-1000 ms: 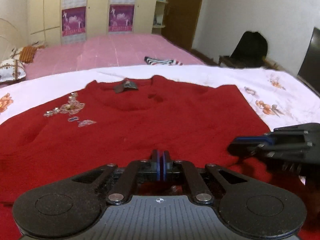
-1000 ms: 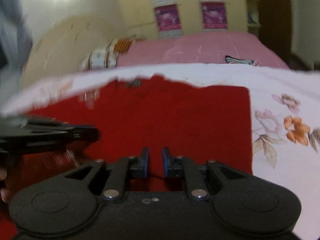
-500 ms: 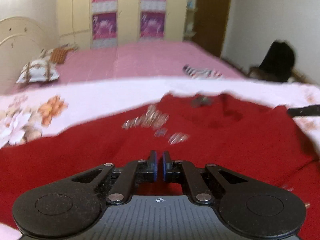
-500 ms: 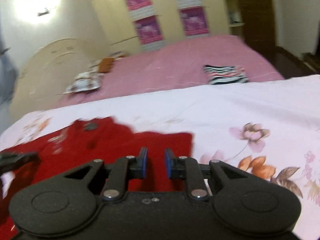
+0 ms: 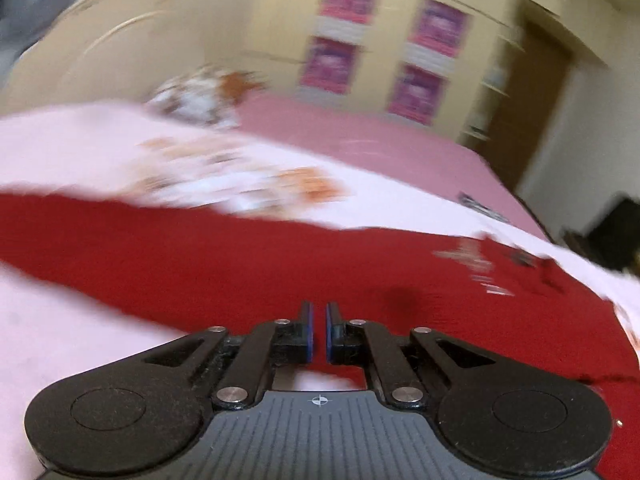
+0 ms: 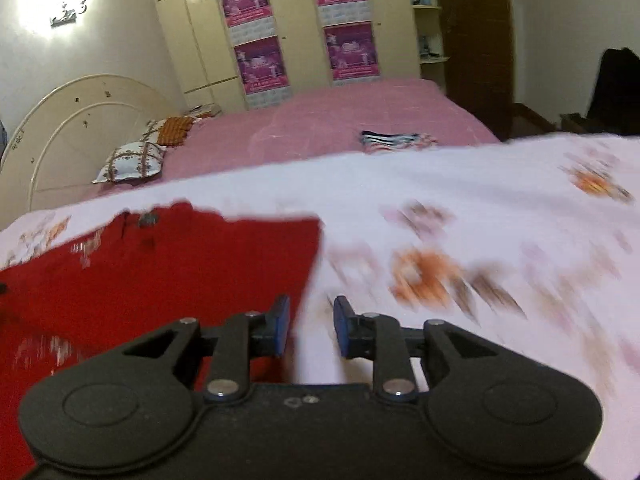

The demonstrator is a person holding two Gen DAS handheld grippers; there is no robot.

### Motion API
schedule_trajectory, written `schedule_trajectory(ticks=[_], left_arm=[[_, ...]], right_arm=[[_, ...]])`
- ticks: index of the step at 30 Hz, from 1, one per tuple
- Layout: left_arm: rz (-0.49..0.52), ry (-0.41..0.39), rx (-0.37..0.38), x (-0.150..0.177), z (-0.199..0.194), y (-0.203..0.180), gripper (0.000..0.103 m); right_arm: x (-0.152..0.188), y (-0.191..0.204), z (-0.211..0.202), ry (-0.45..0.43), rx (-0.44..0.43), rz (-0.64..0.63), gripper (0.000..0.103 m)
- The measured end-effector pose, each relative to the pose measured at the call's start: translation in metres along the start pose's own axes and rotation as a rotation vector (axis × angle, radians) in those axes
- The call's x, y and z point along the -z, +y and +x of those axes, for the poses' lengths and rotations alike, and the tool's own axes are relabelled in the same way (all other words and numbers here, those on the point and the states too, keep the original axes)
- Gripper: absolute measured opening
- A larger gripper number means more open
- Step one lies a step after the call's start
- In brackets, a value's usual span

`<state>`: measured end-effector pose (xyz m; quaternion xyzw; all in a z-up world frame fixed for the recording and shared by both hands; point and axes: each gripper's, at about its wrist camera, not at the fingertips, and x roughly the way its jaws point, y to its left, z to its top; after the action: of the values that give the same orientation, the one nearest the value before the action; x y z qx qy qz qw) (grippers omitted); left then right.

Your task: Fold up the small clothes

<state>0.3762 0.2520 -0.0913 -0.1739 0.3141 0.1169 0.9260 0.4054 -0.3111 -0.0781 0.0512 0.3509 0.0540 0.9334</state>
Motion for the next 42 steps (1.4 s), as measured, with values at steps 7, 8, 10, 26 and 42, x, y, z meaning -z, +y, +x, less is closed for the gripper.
schedule_trajectory(ticks=[7, 8, 10, 26, 42], left_arm=[[-0.41, -0.023, -0.145, -0.001, -0.019, 0.146, 0.065], [-0.463, -0.065, -0.102, 0.001, -0.021, 0.161, 0.069], [-0.522, -0.076, -0.095, -0.001, -0.017, 0.177, 0.069], [-0.438, -0.068, -0.135, -0.06, 0.036, 0.209, 0.004], [0.172, -0.026, 0.266, -0.036, 0.066, -0.13, 0.004]], right_arm=[[0.062, -0.011, -0.058, -0.006, 0.087, 0.125, 0.028], [0.065, -0.008, -0.064, -0.014, 0.086, 0.155, 0.028], [0.066, -0.002, -0.071, -0.03, 0.088, 0.173, 0.028], [0.042, 0.04, -0.081, -0.063, 0.047, 0.122, 0.032], [0.053, 0.041, -0.078, -0.049, 0.059, 0.17, 0.033]])
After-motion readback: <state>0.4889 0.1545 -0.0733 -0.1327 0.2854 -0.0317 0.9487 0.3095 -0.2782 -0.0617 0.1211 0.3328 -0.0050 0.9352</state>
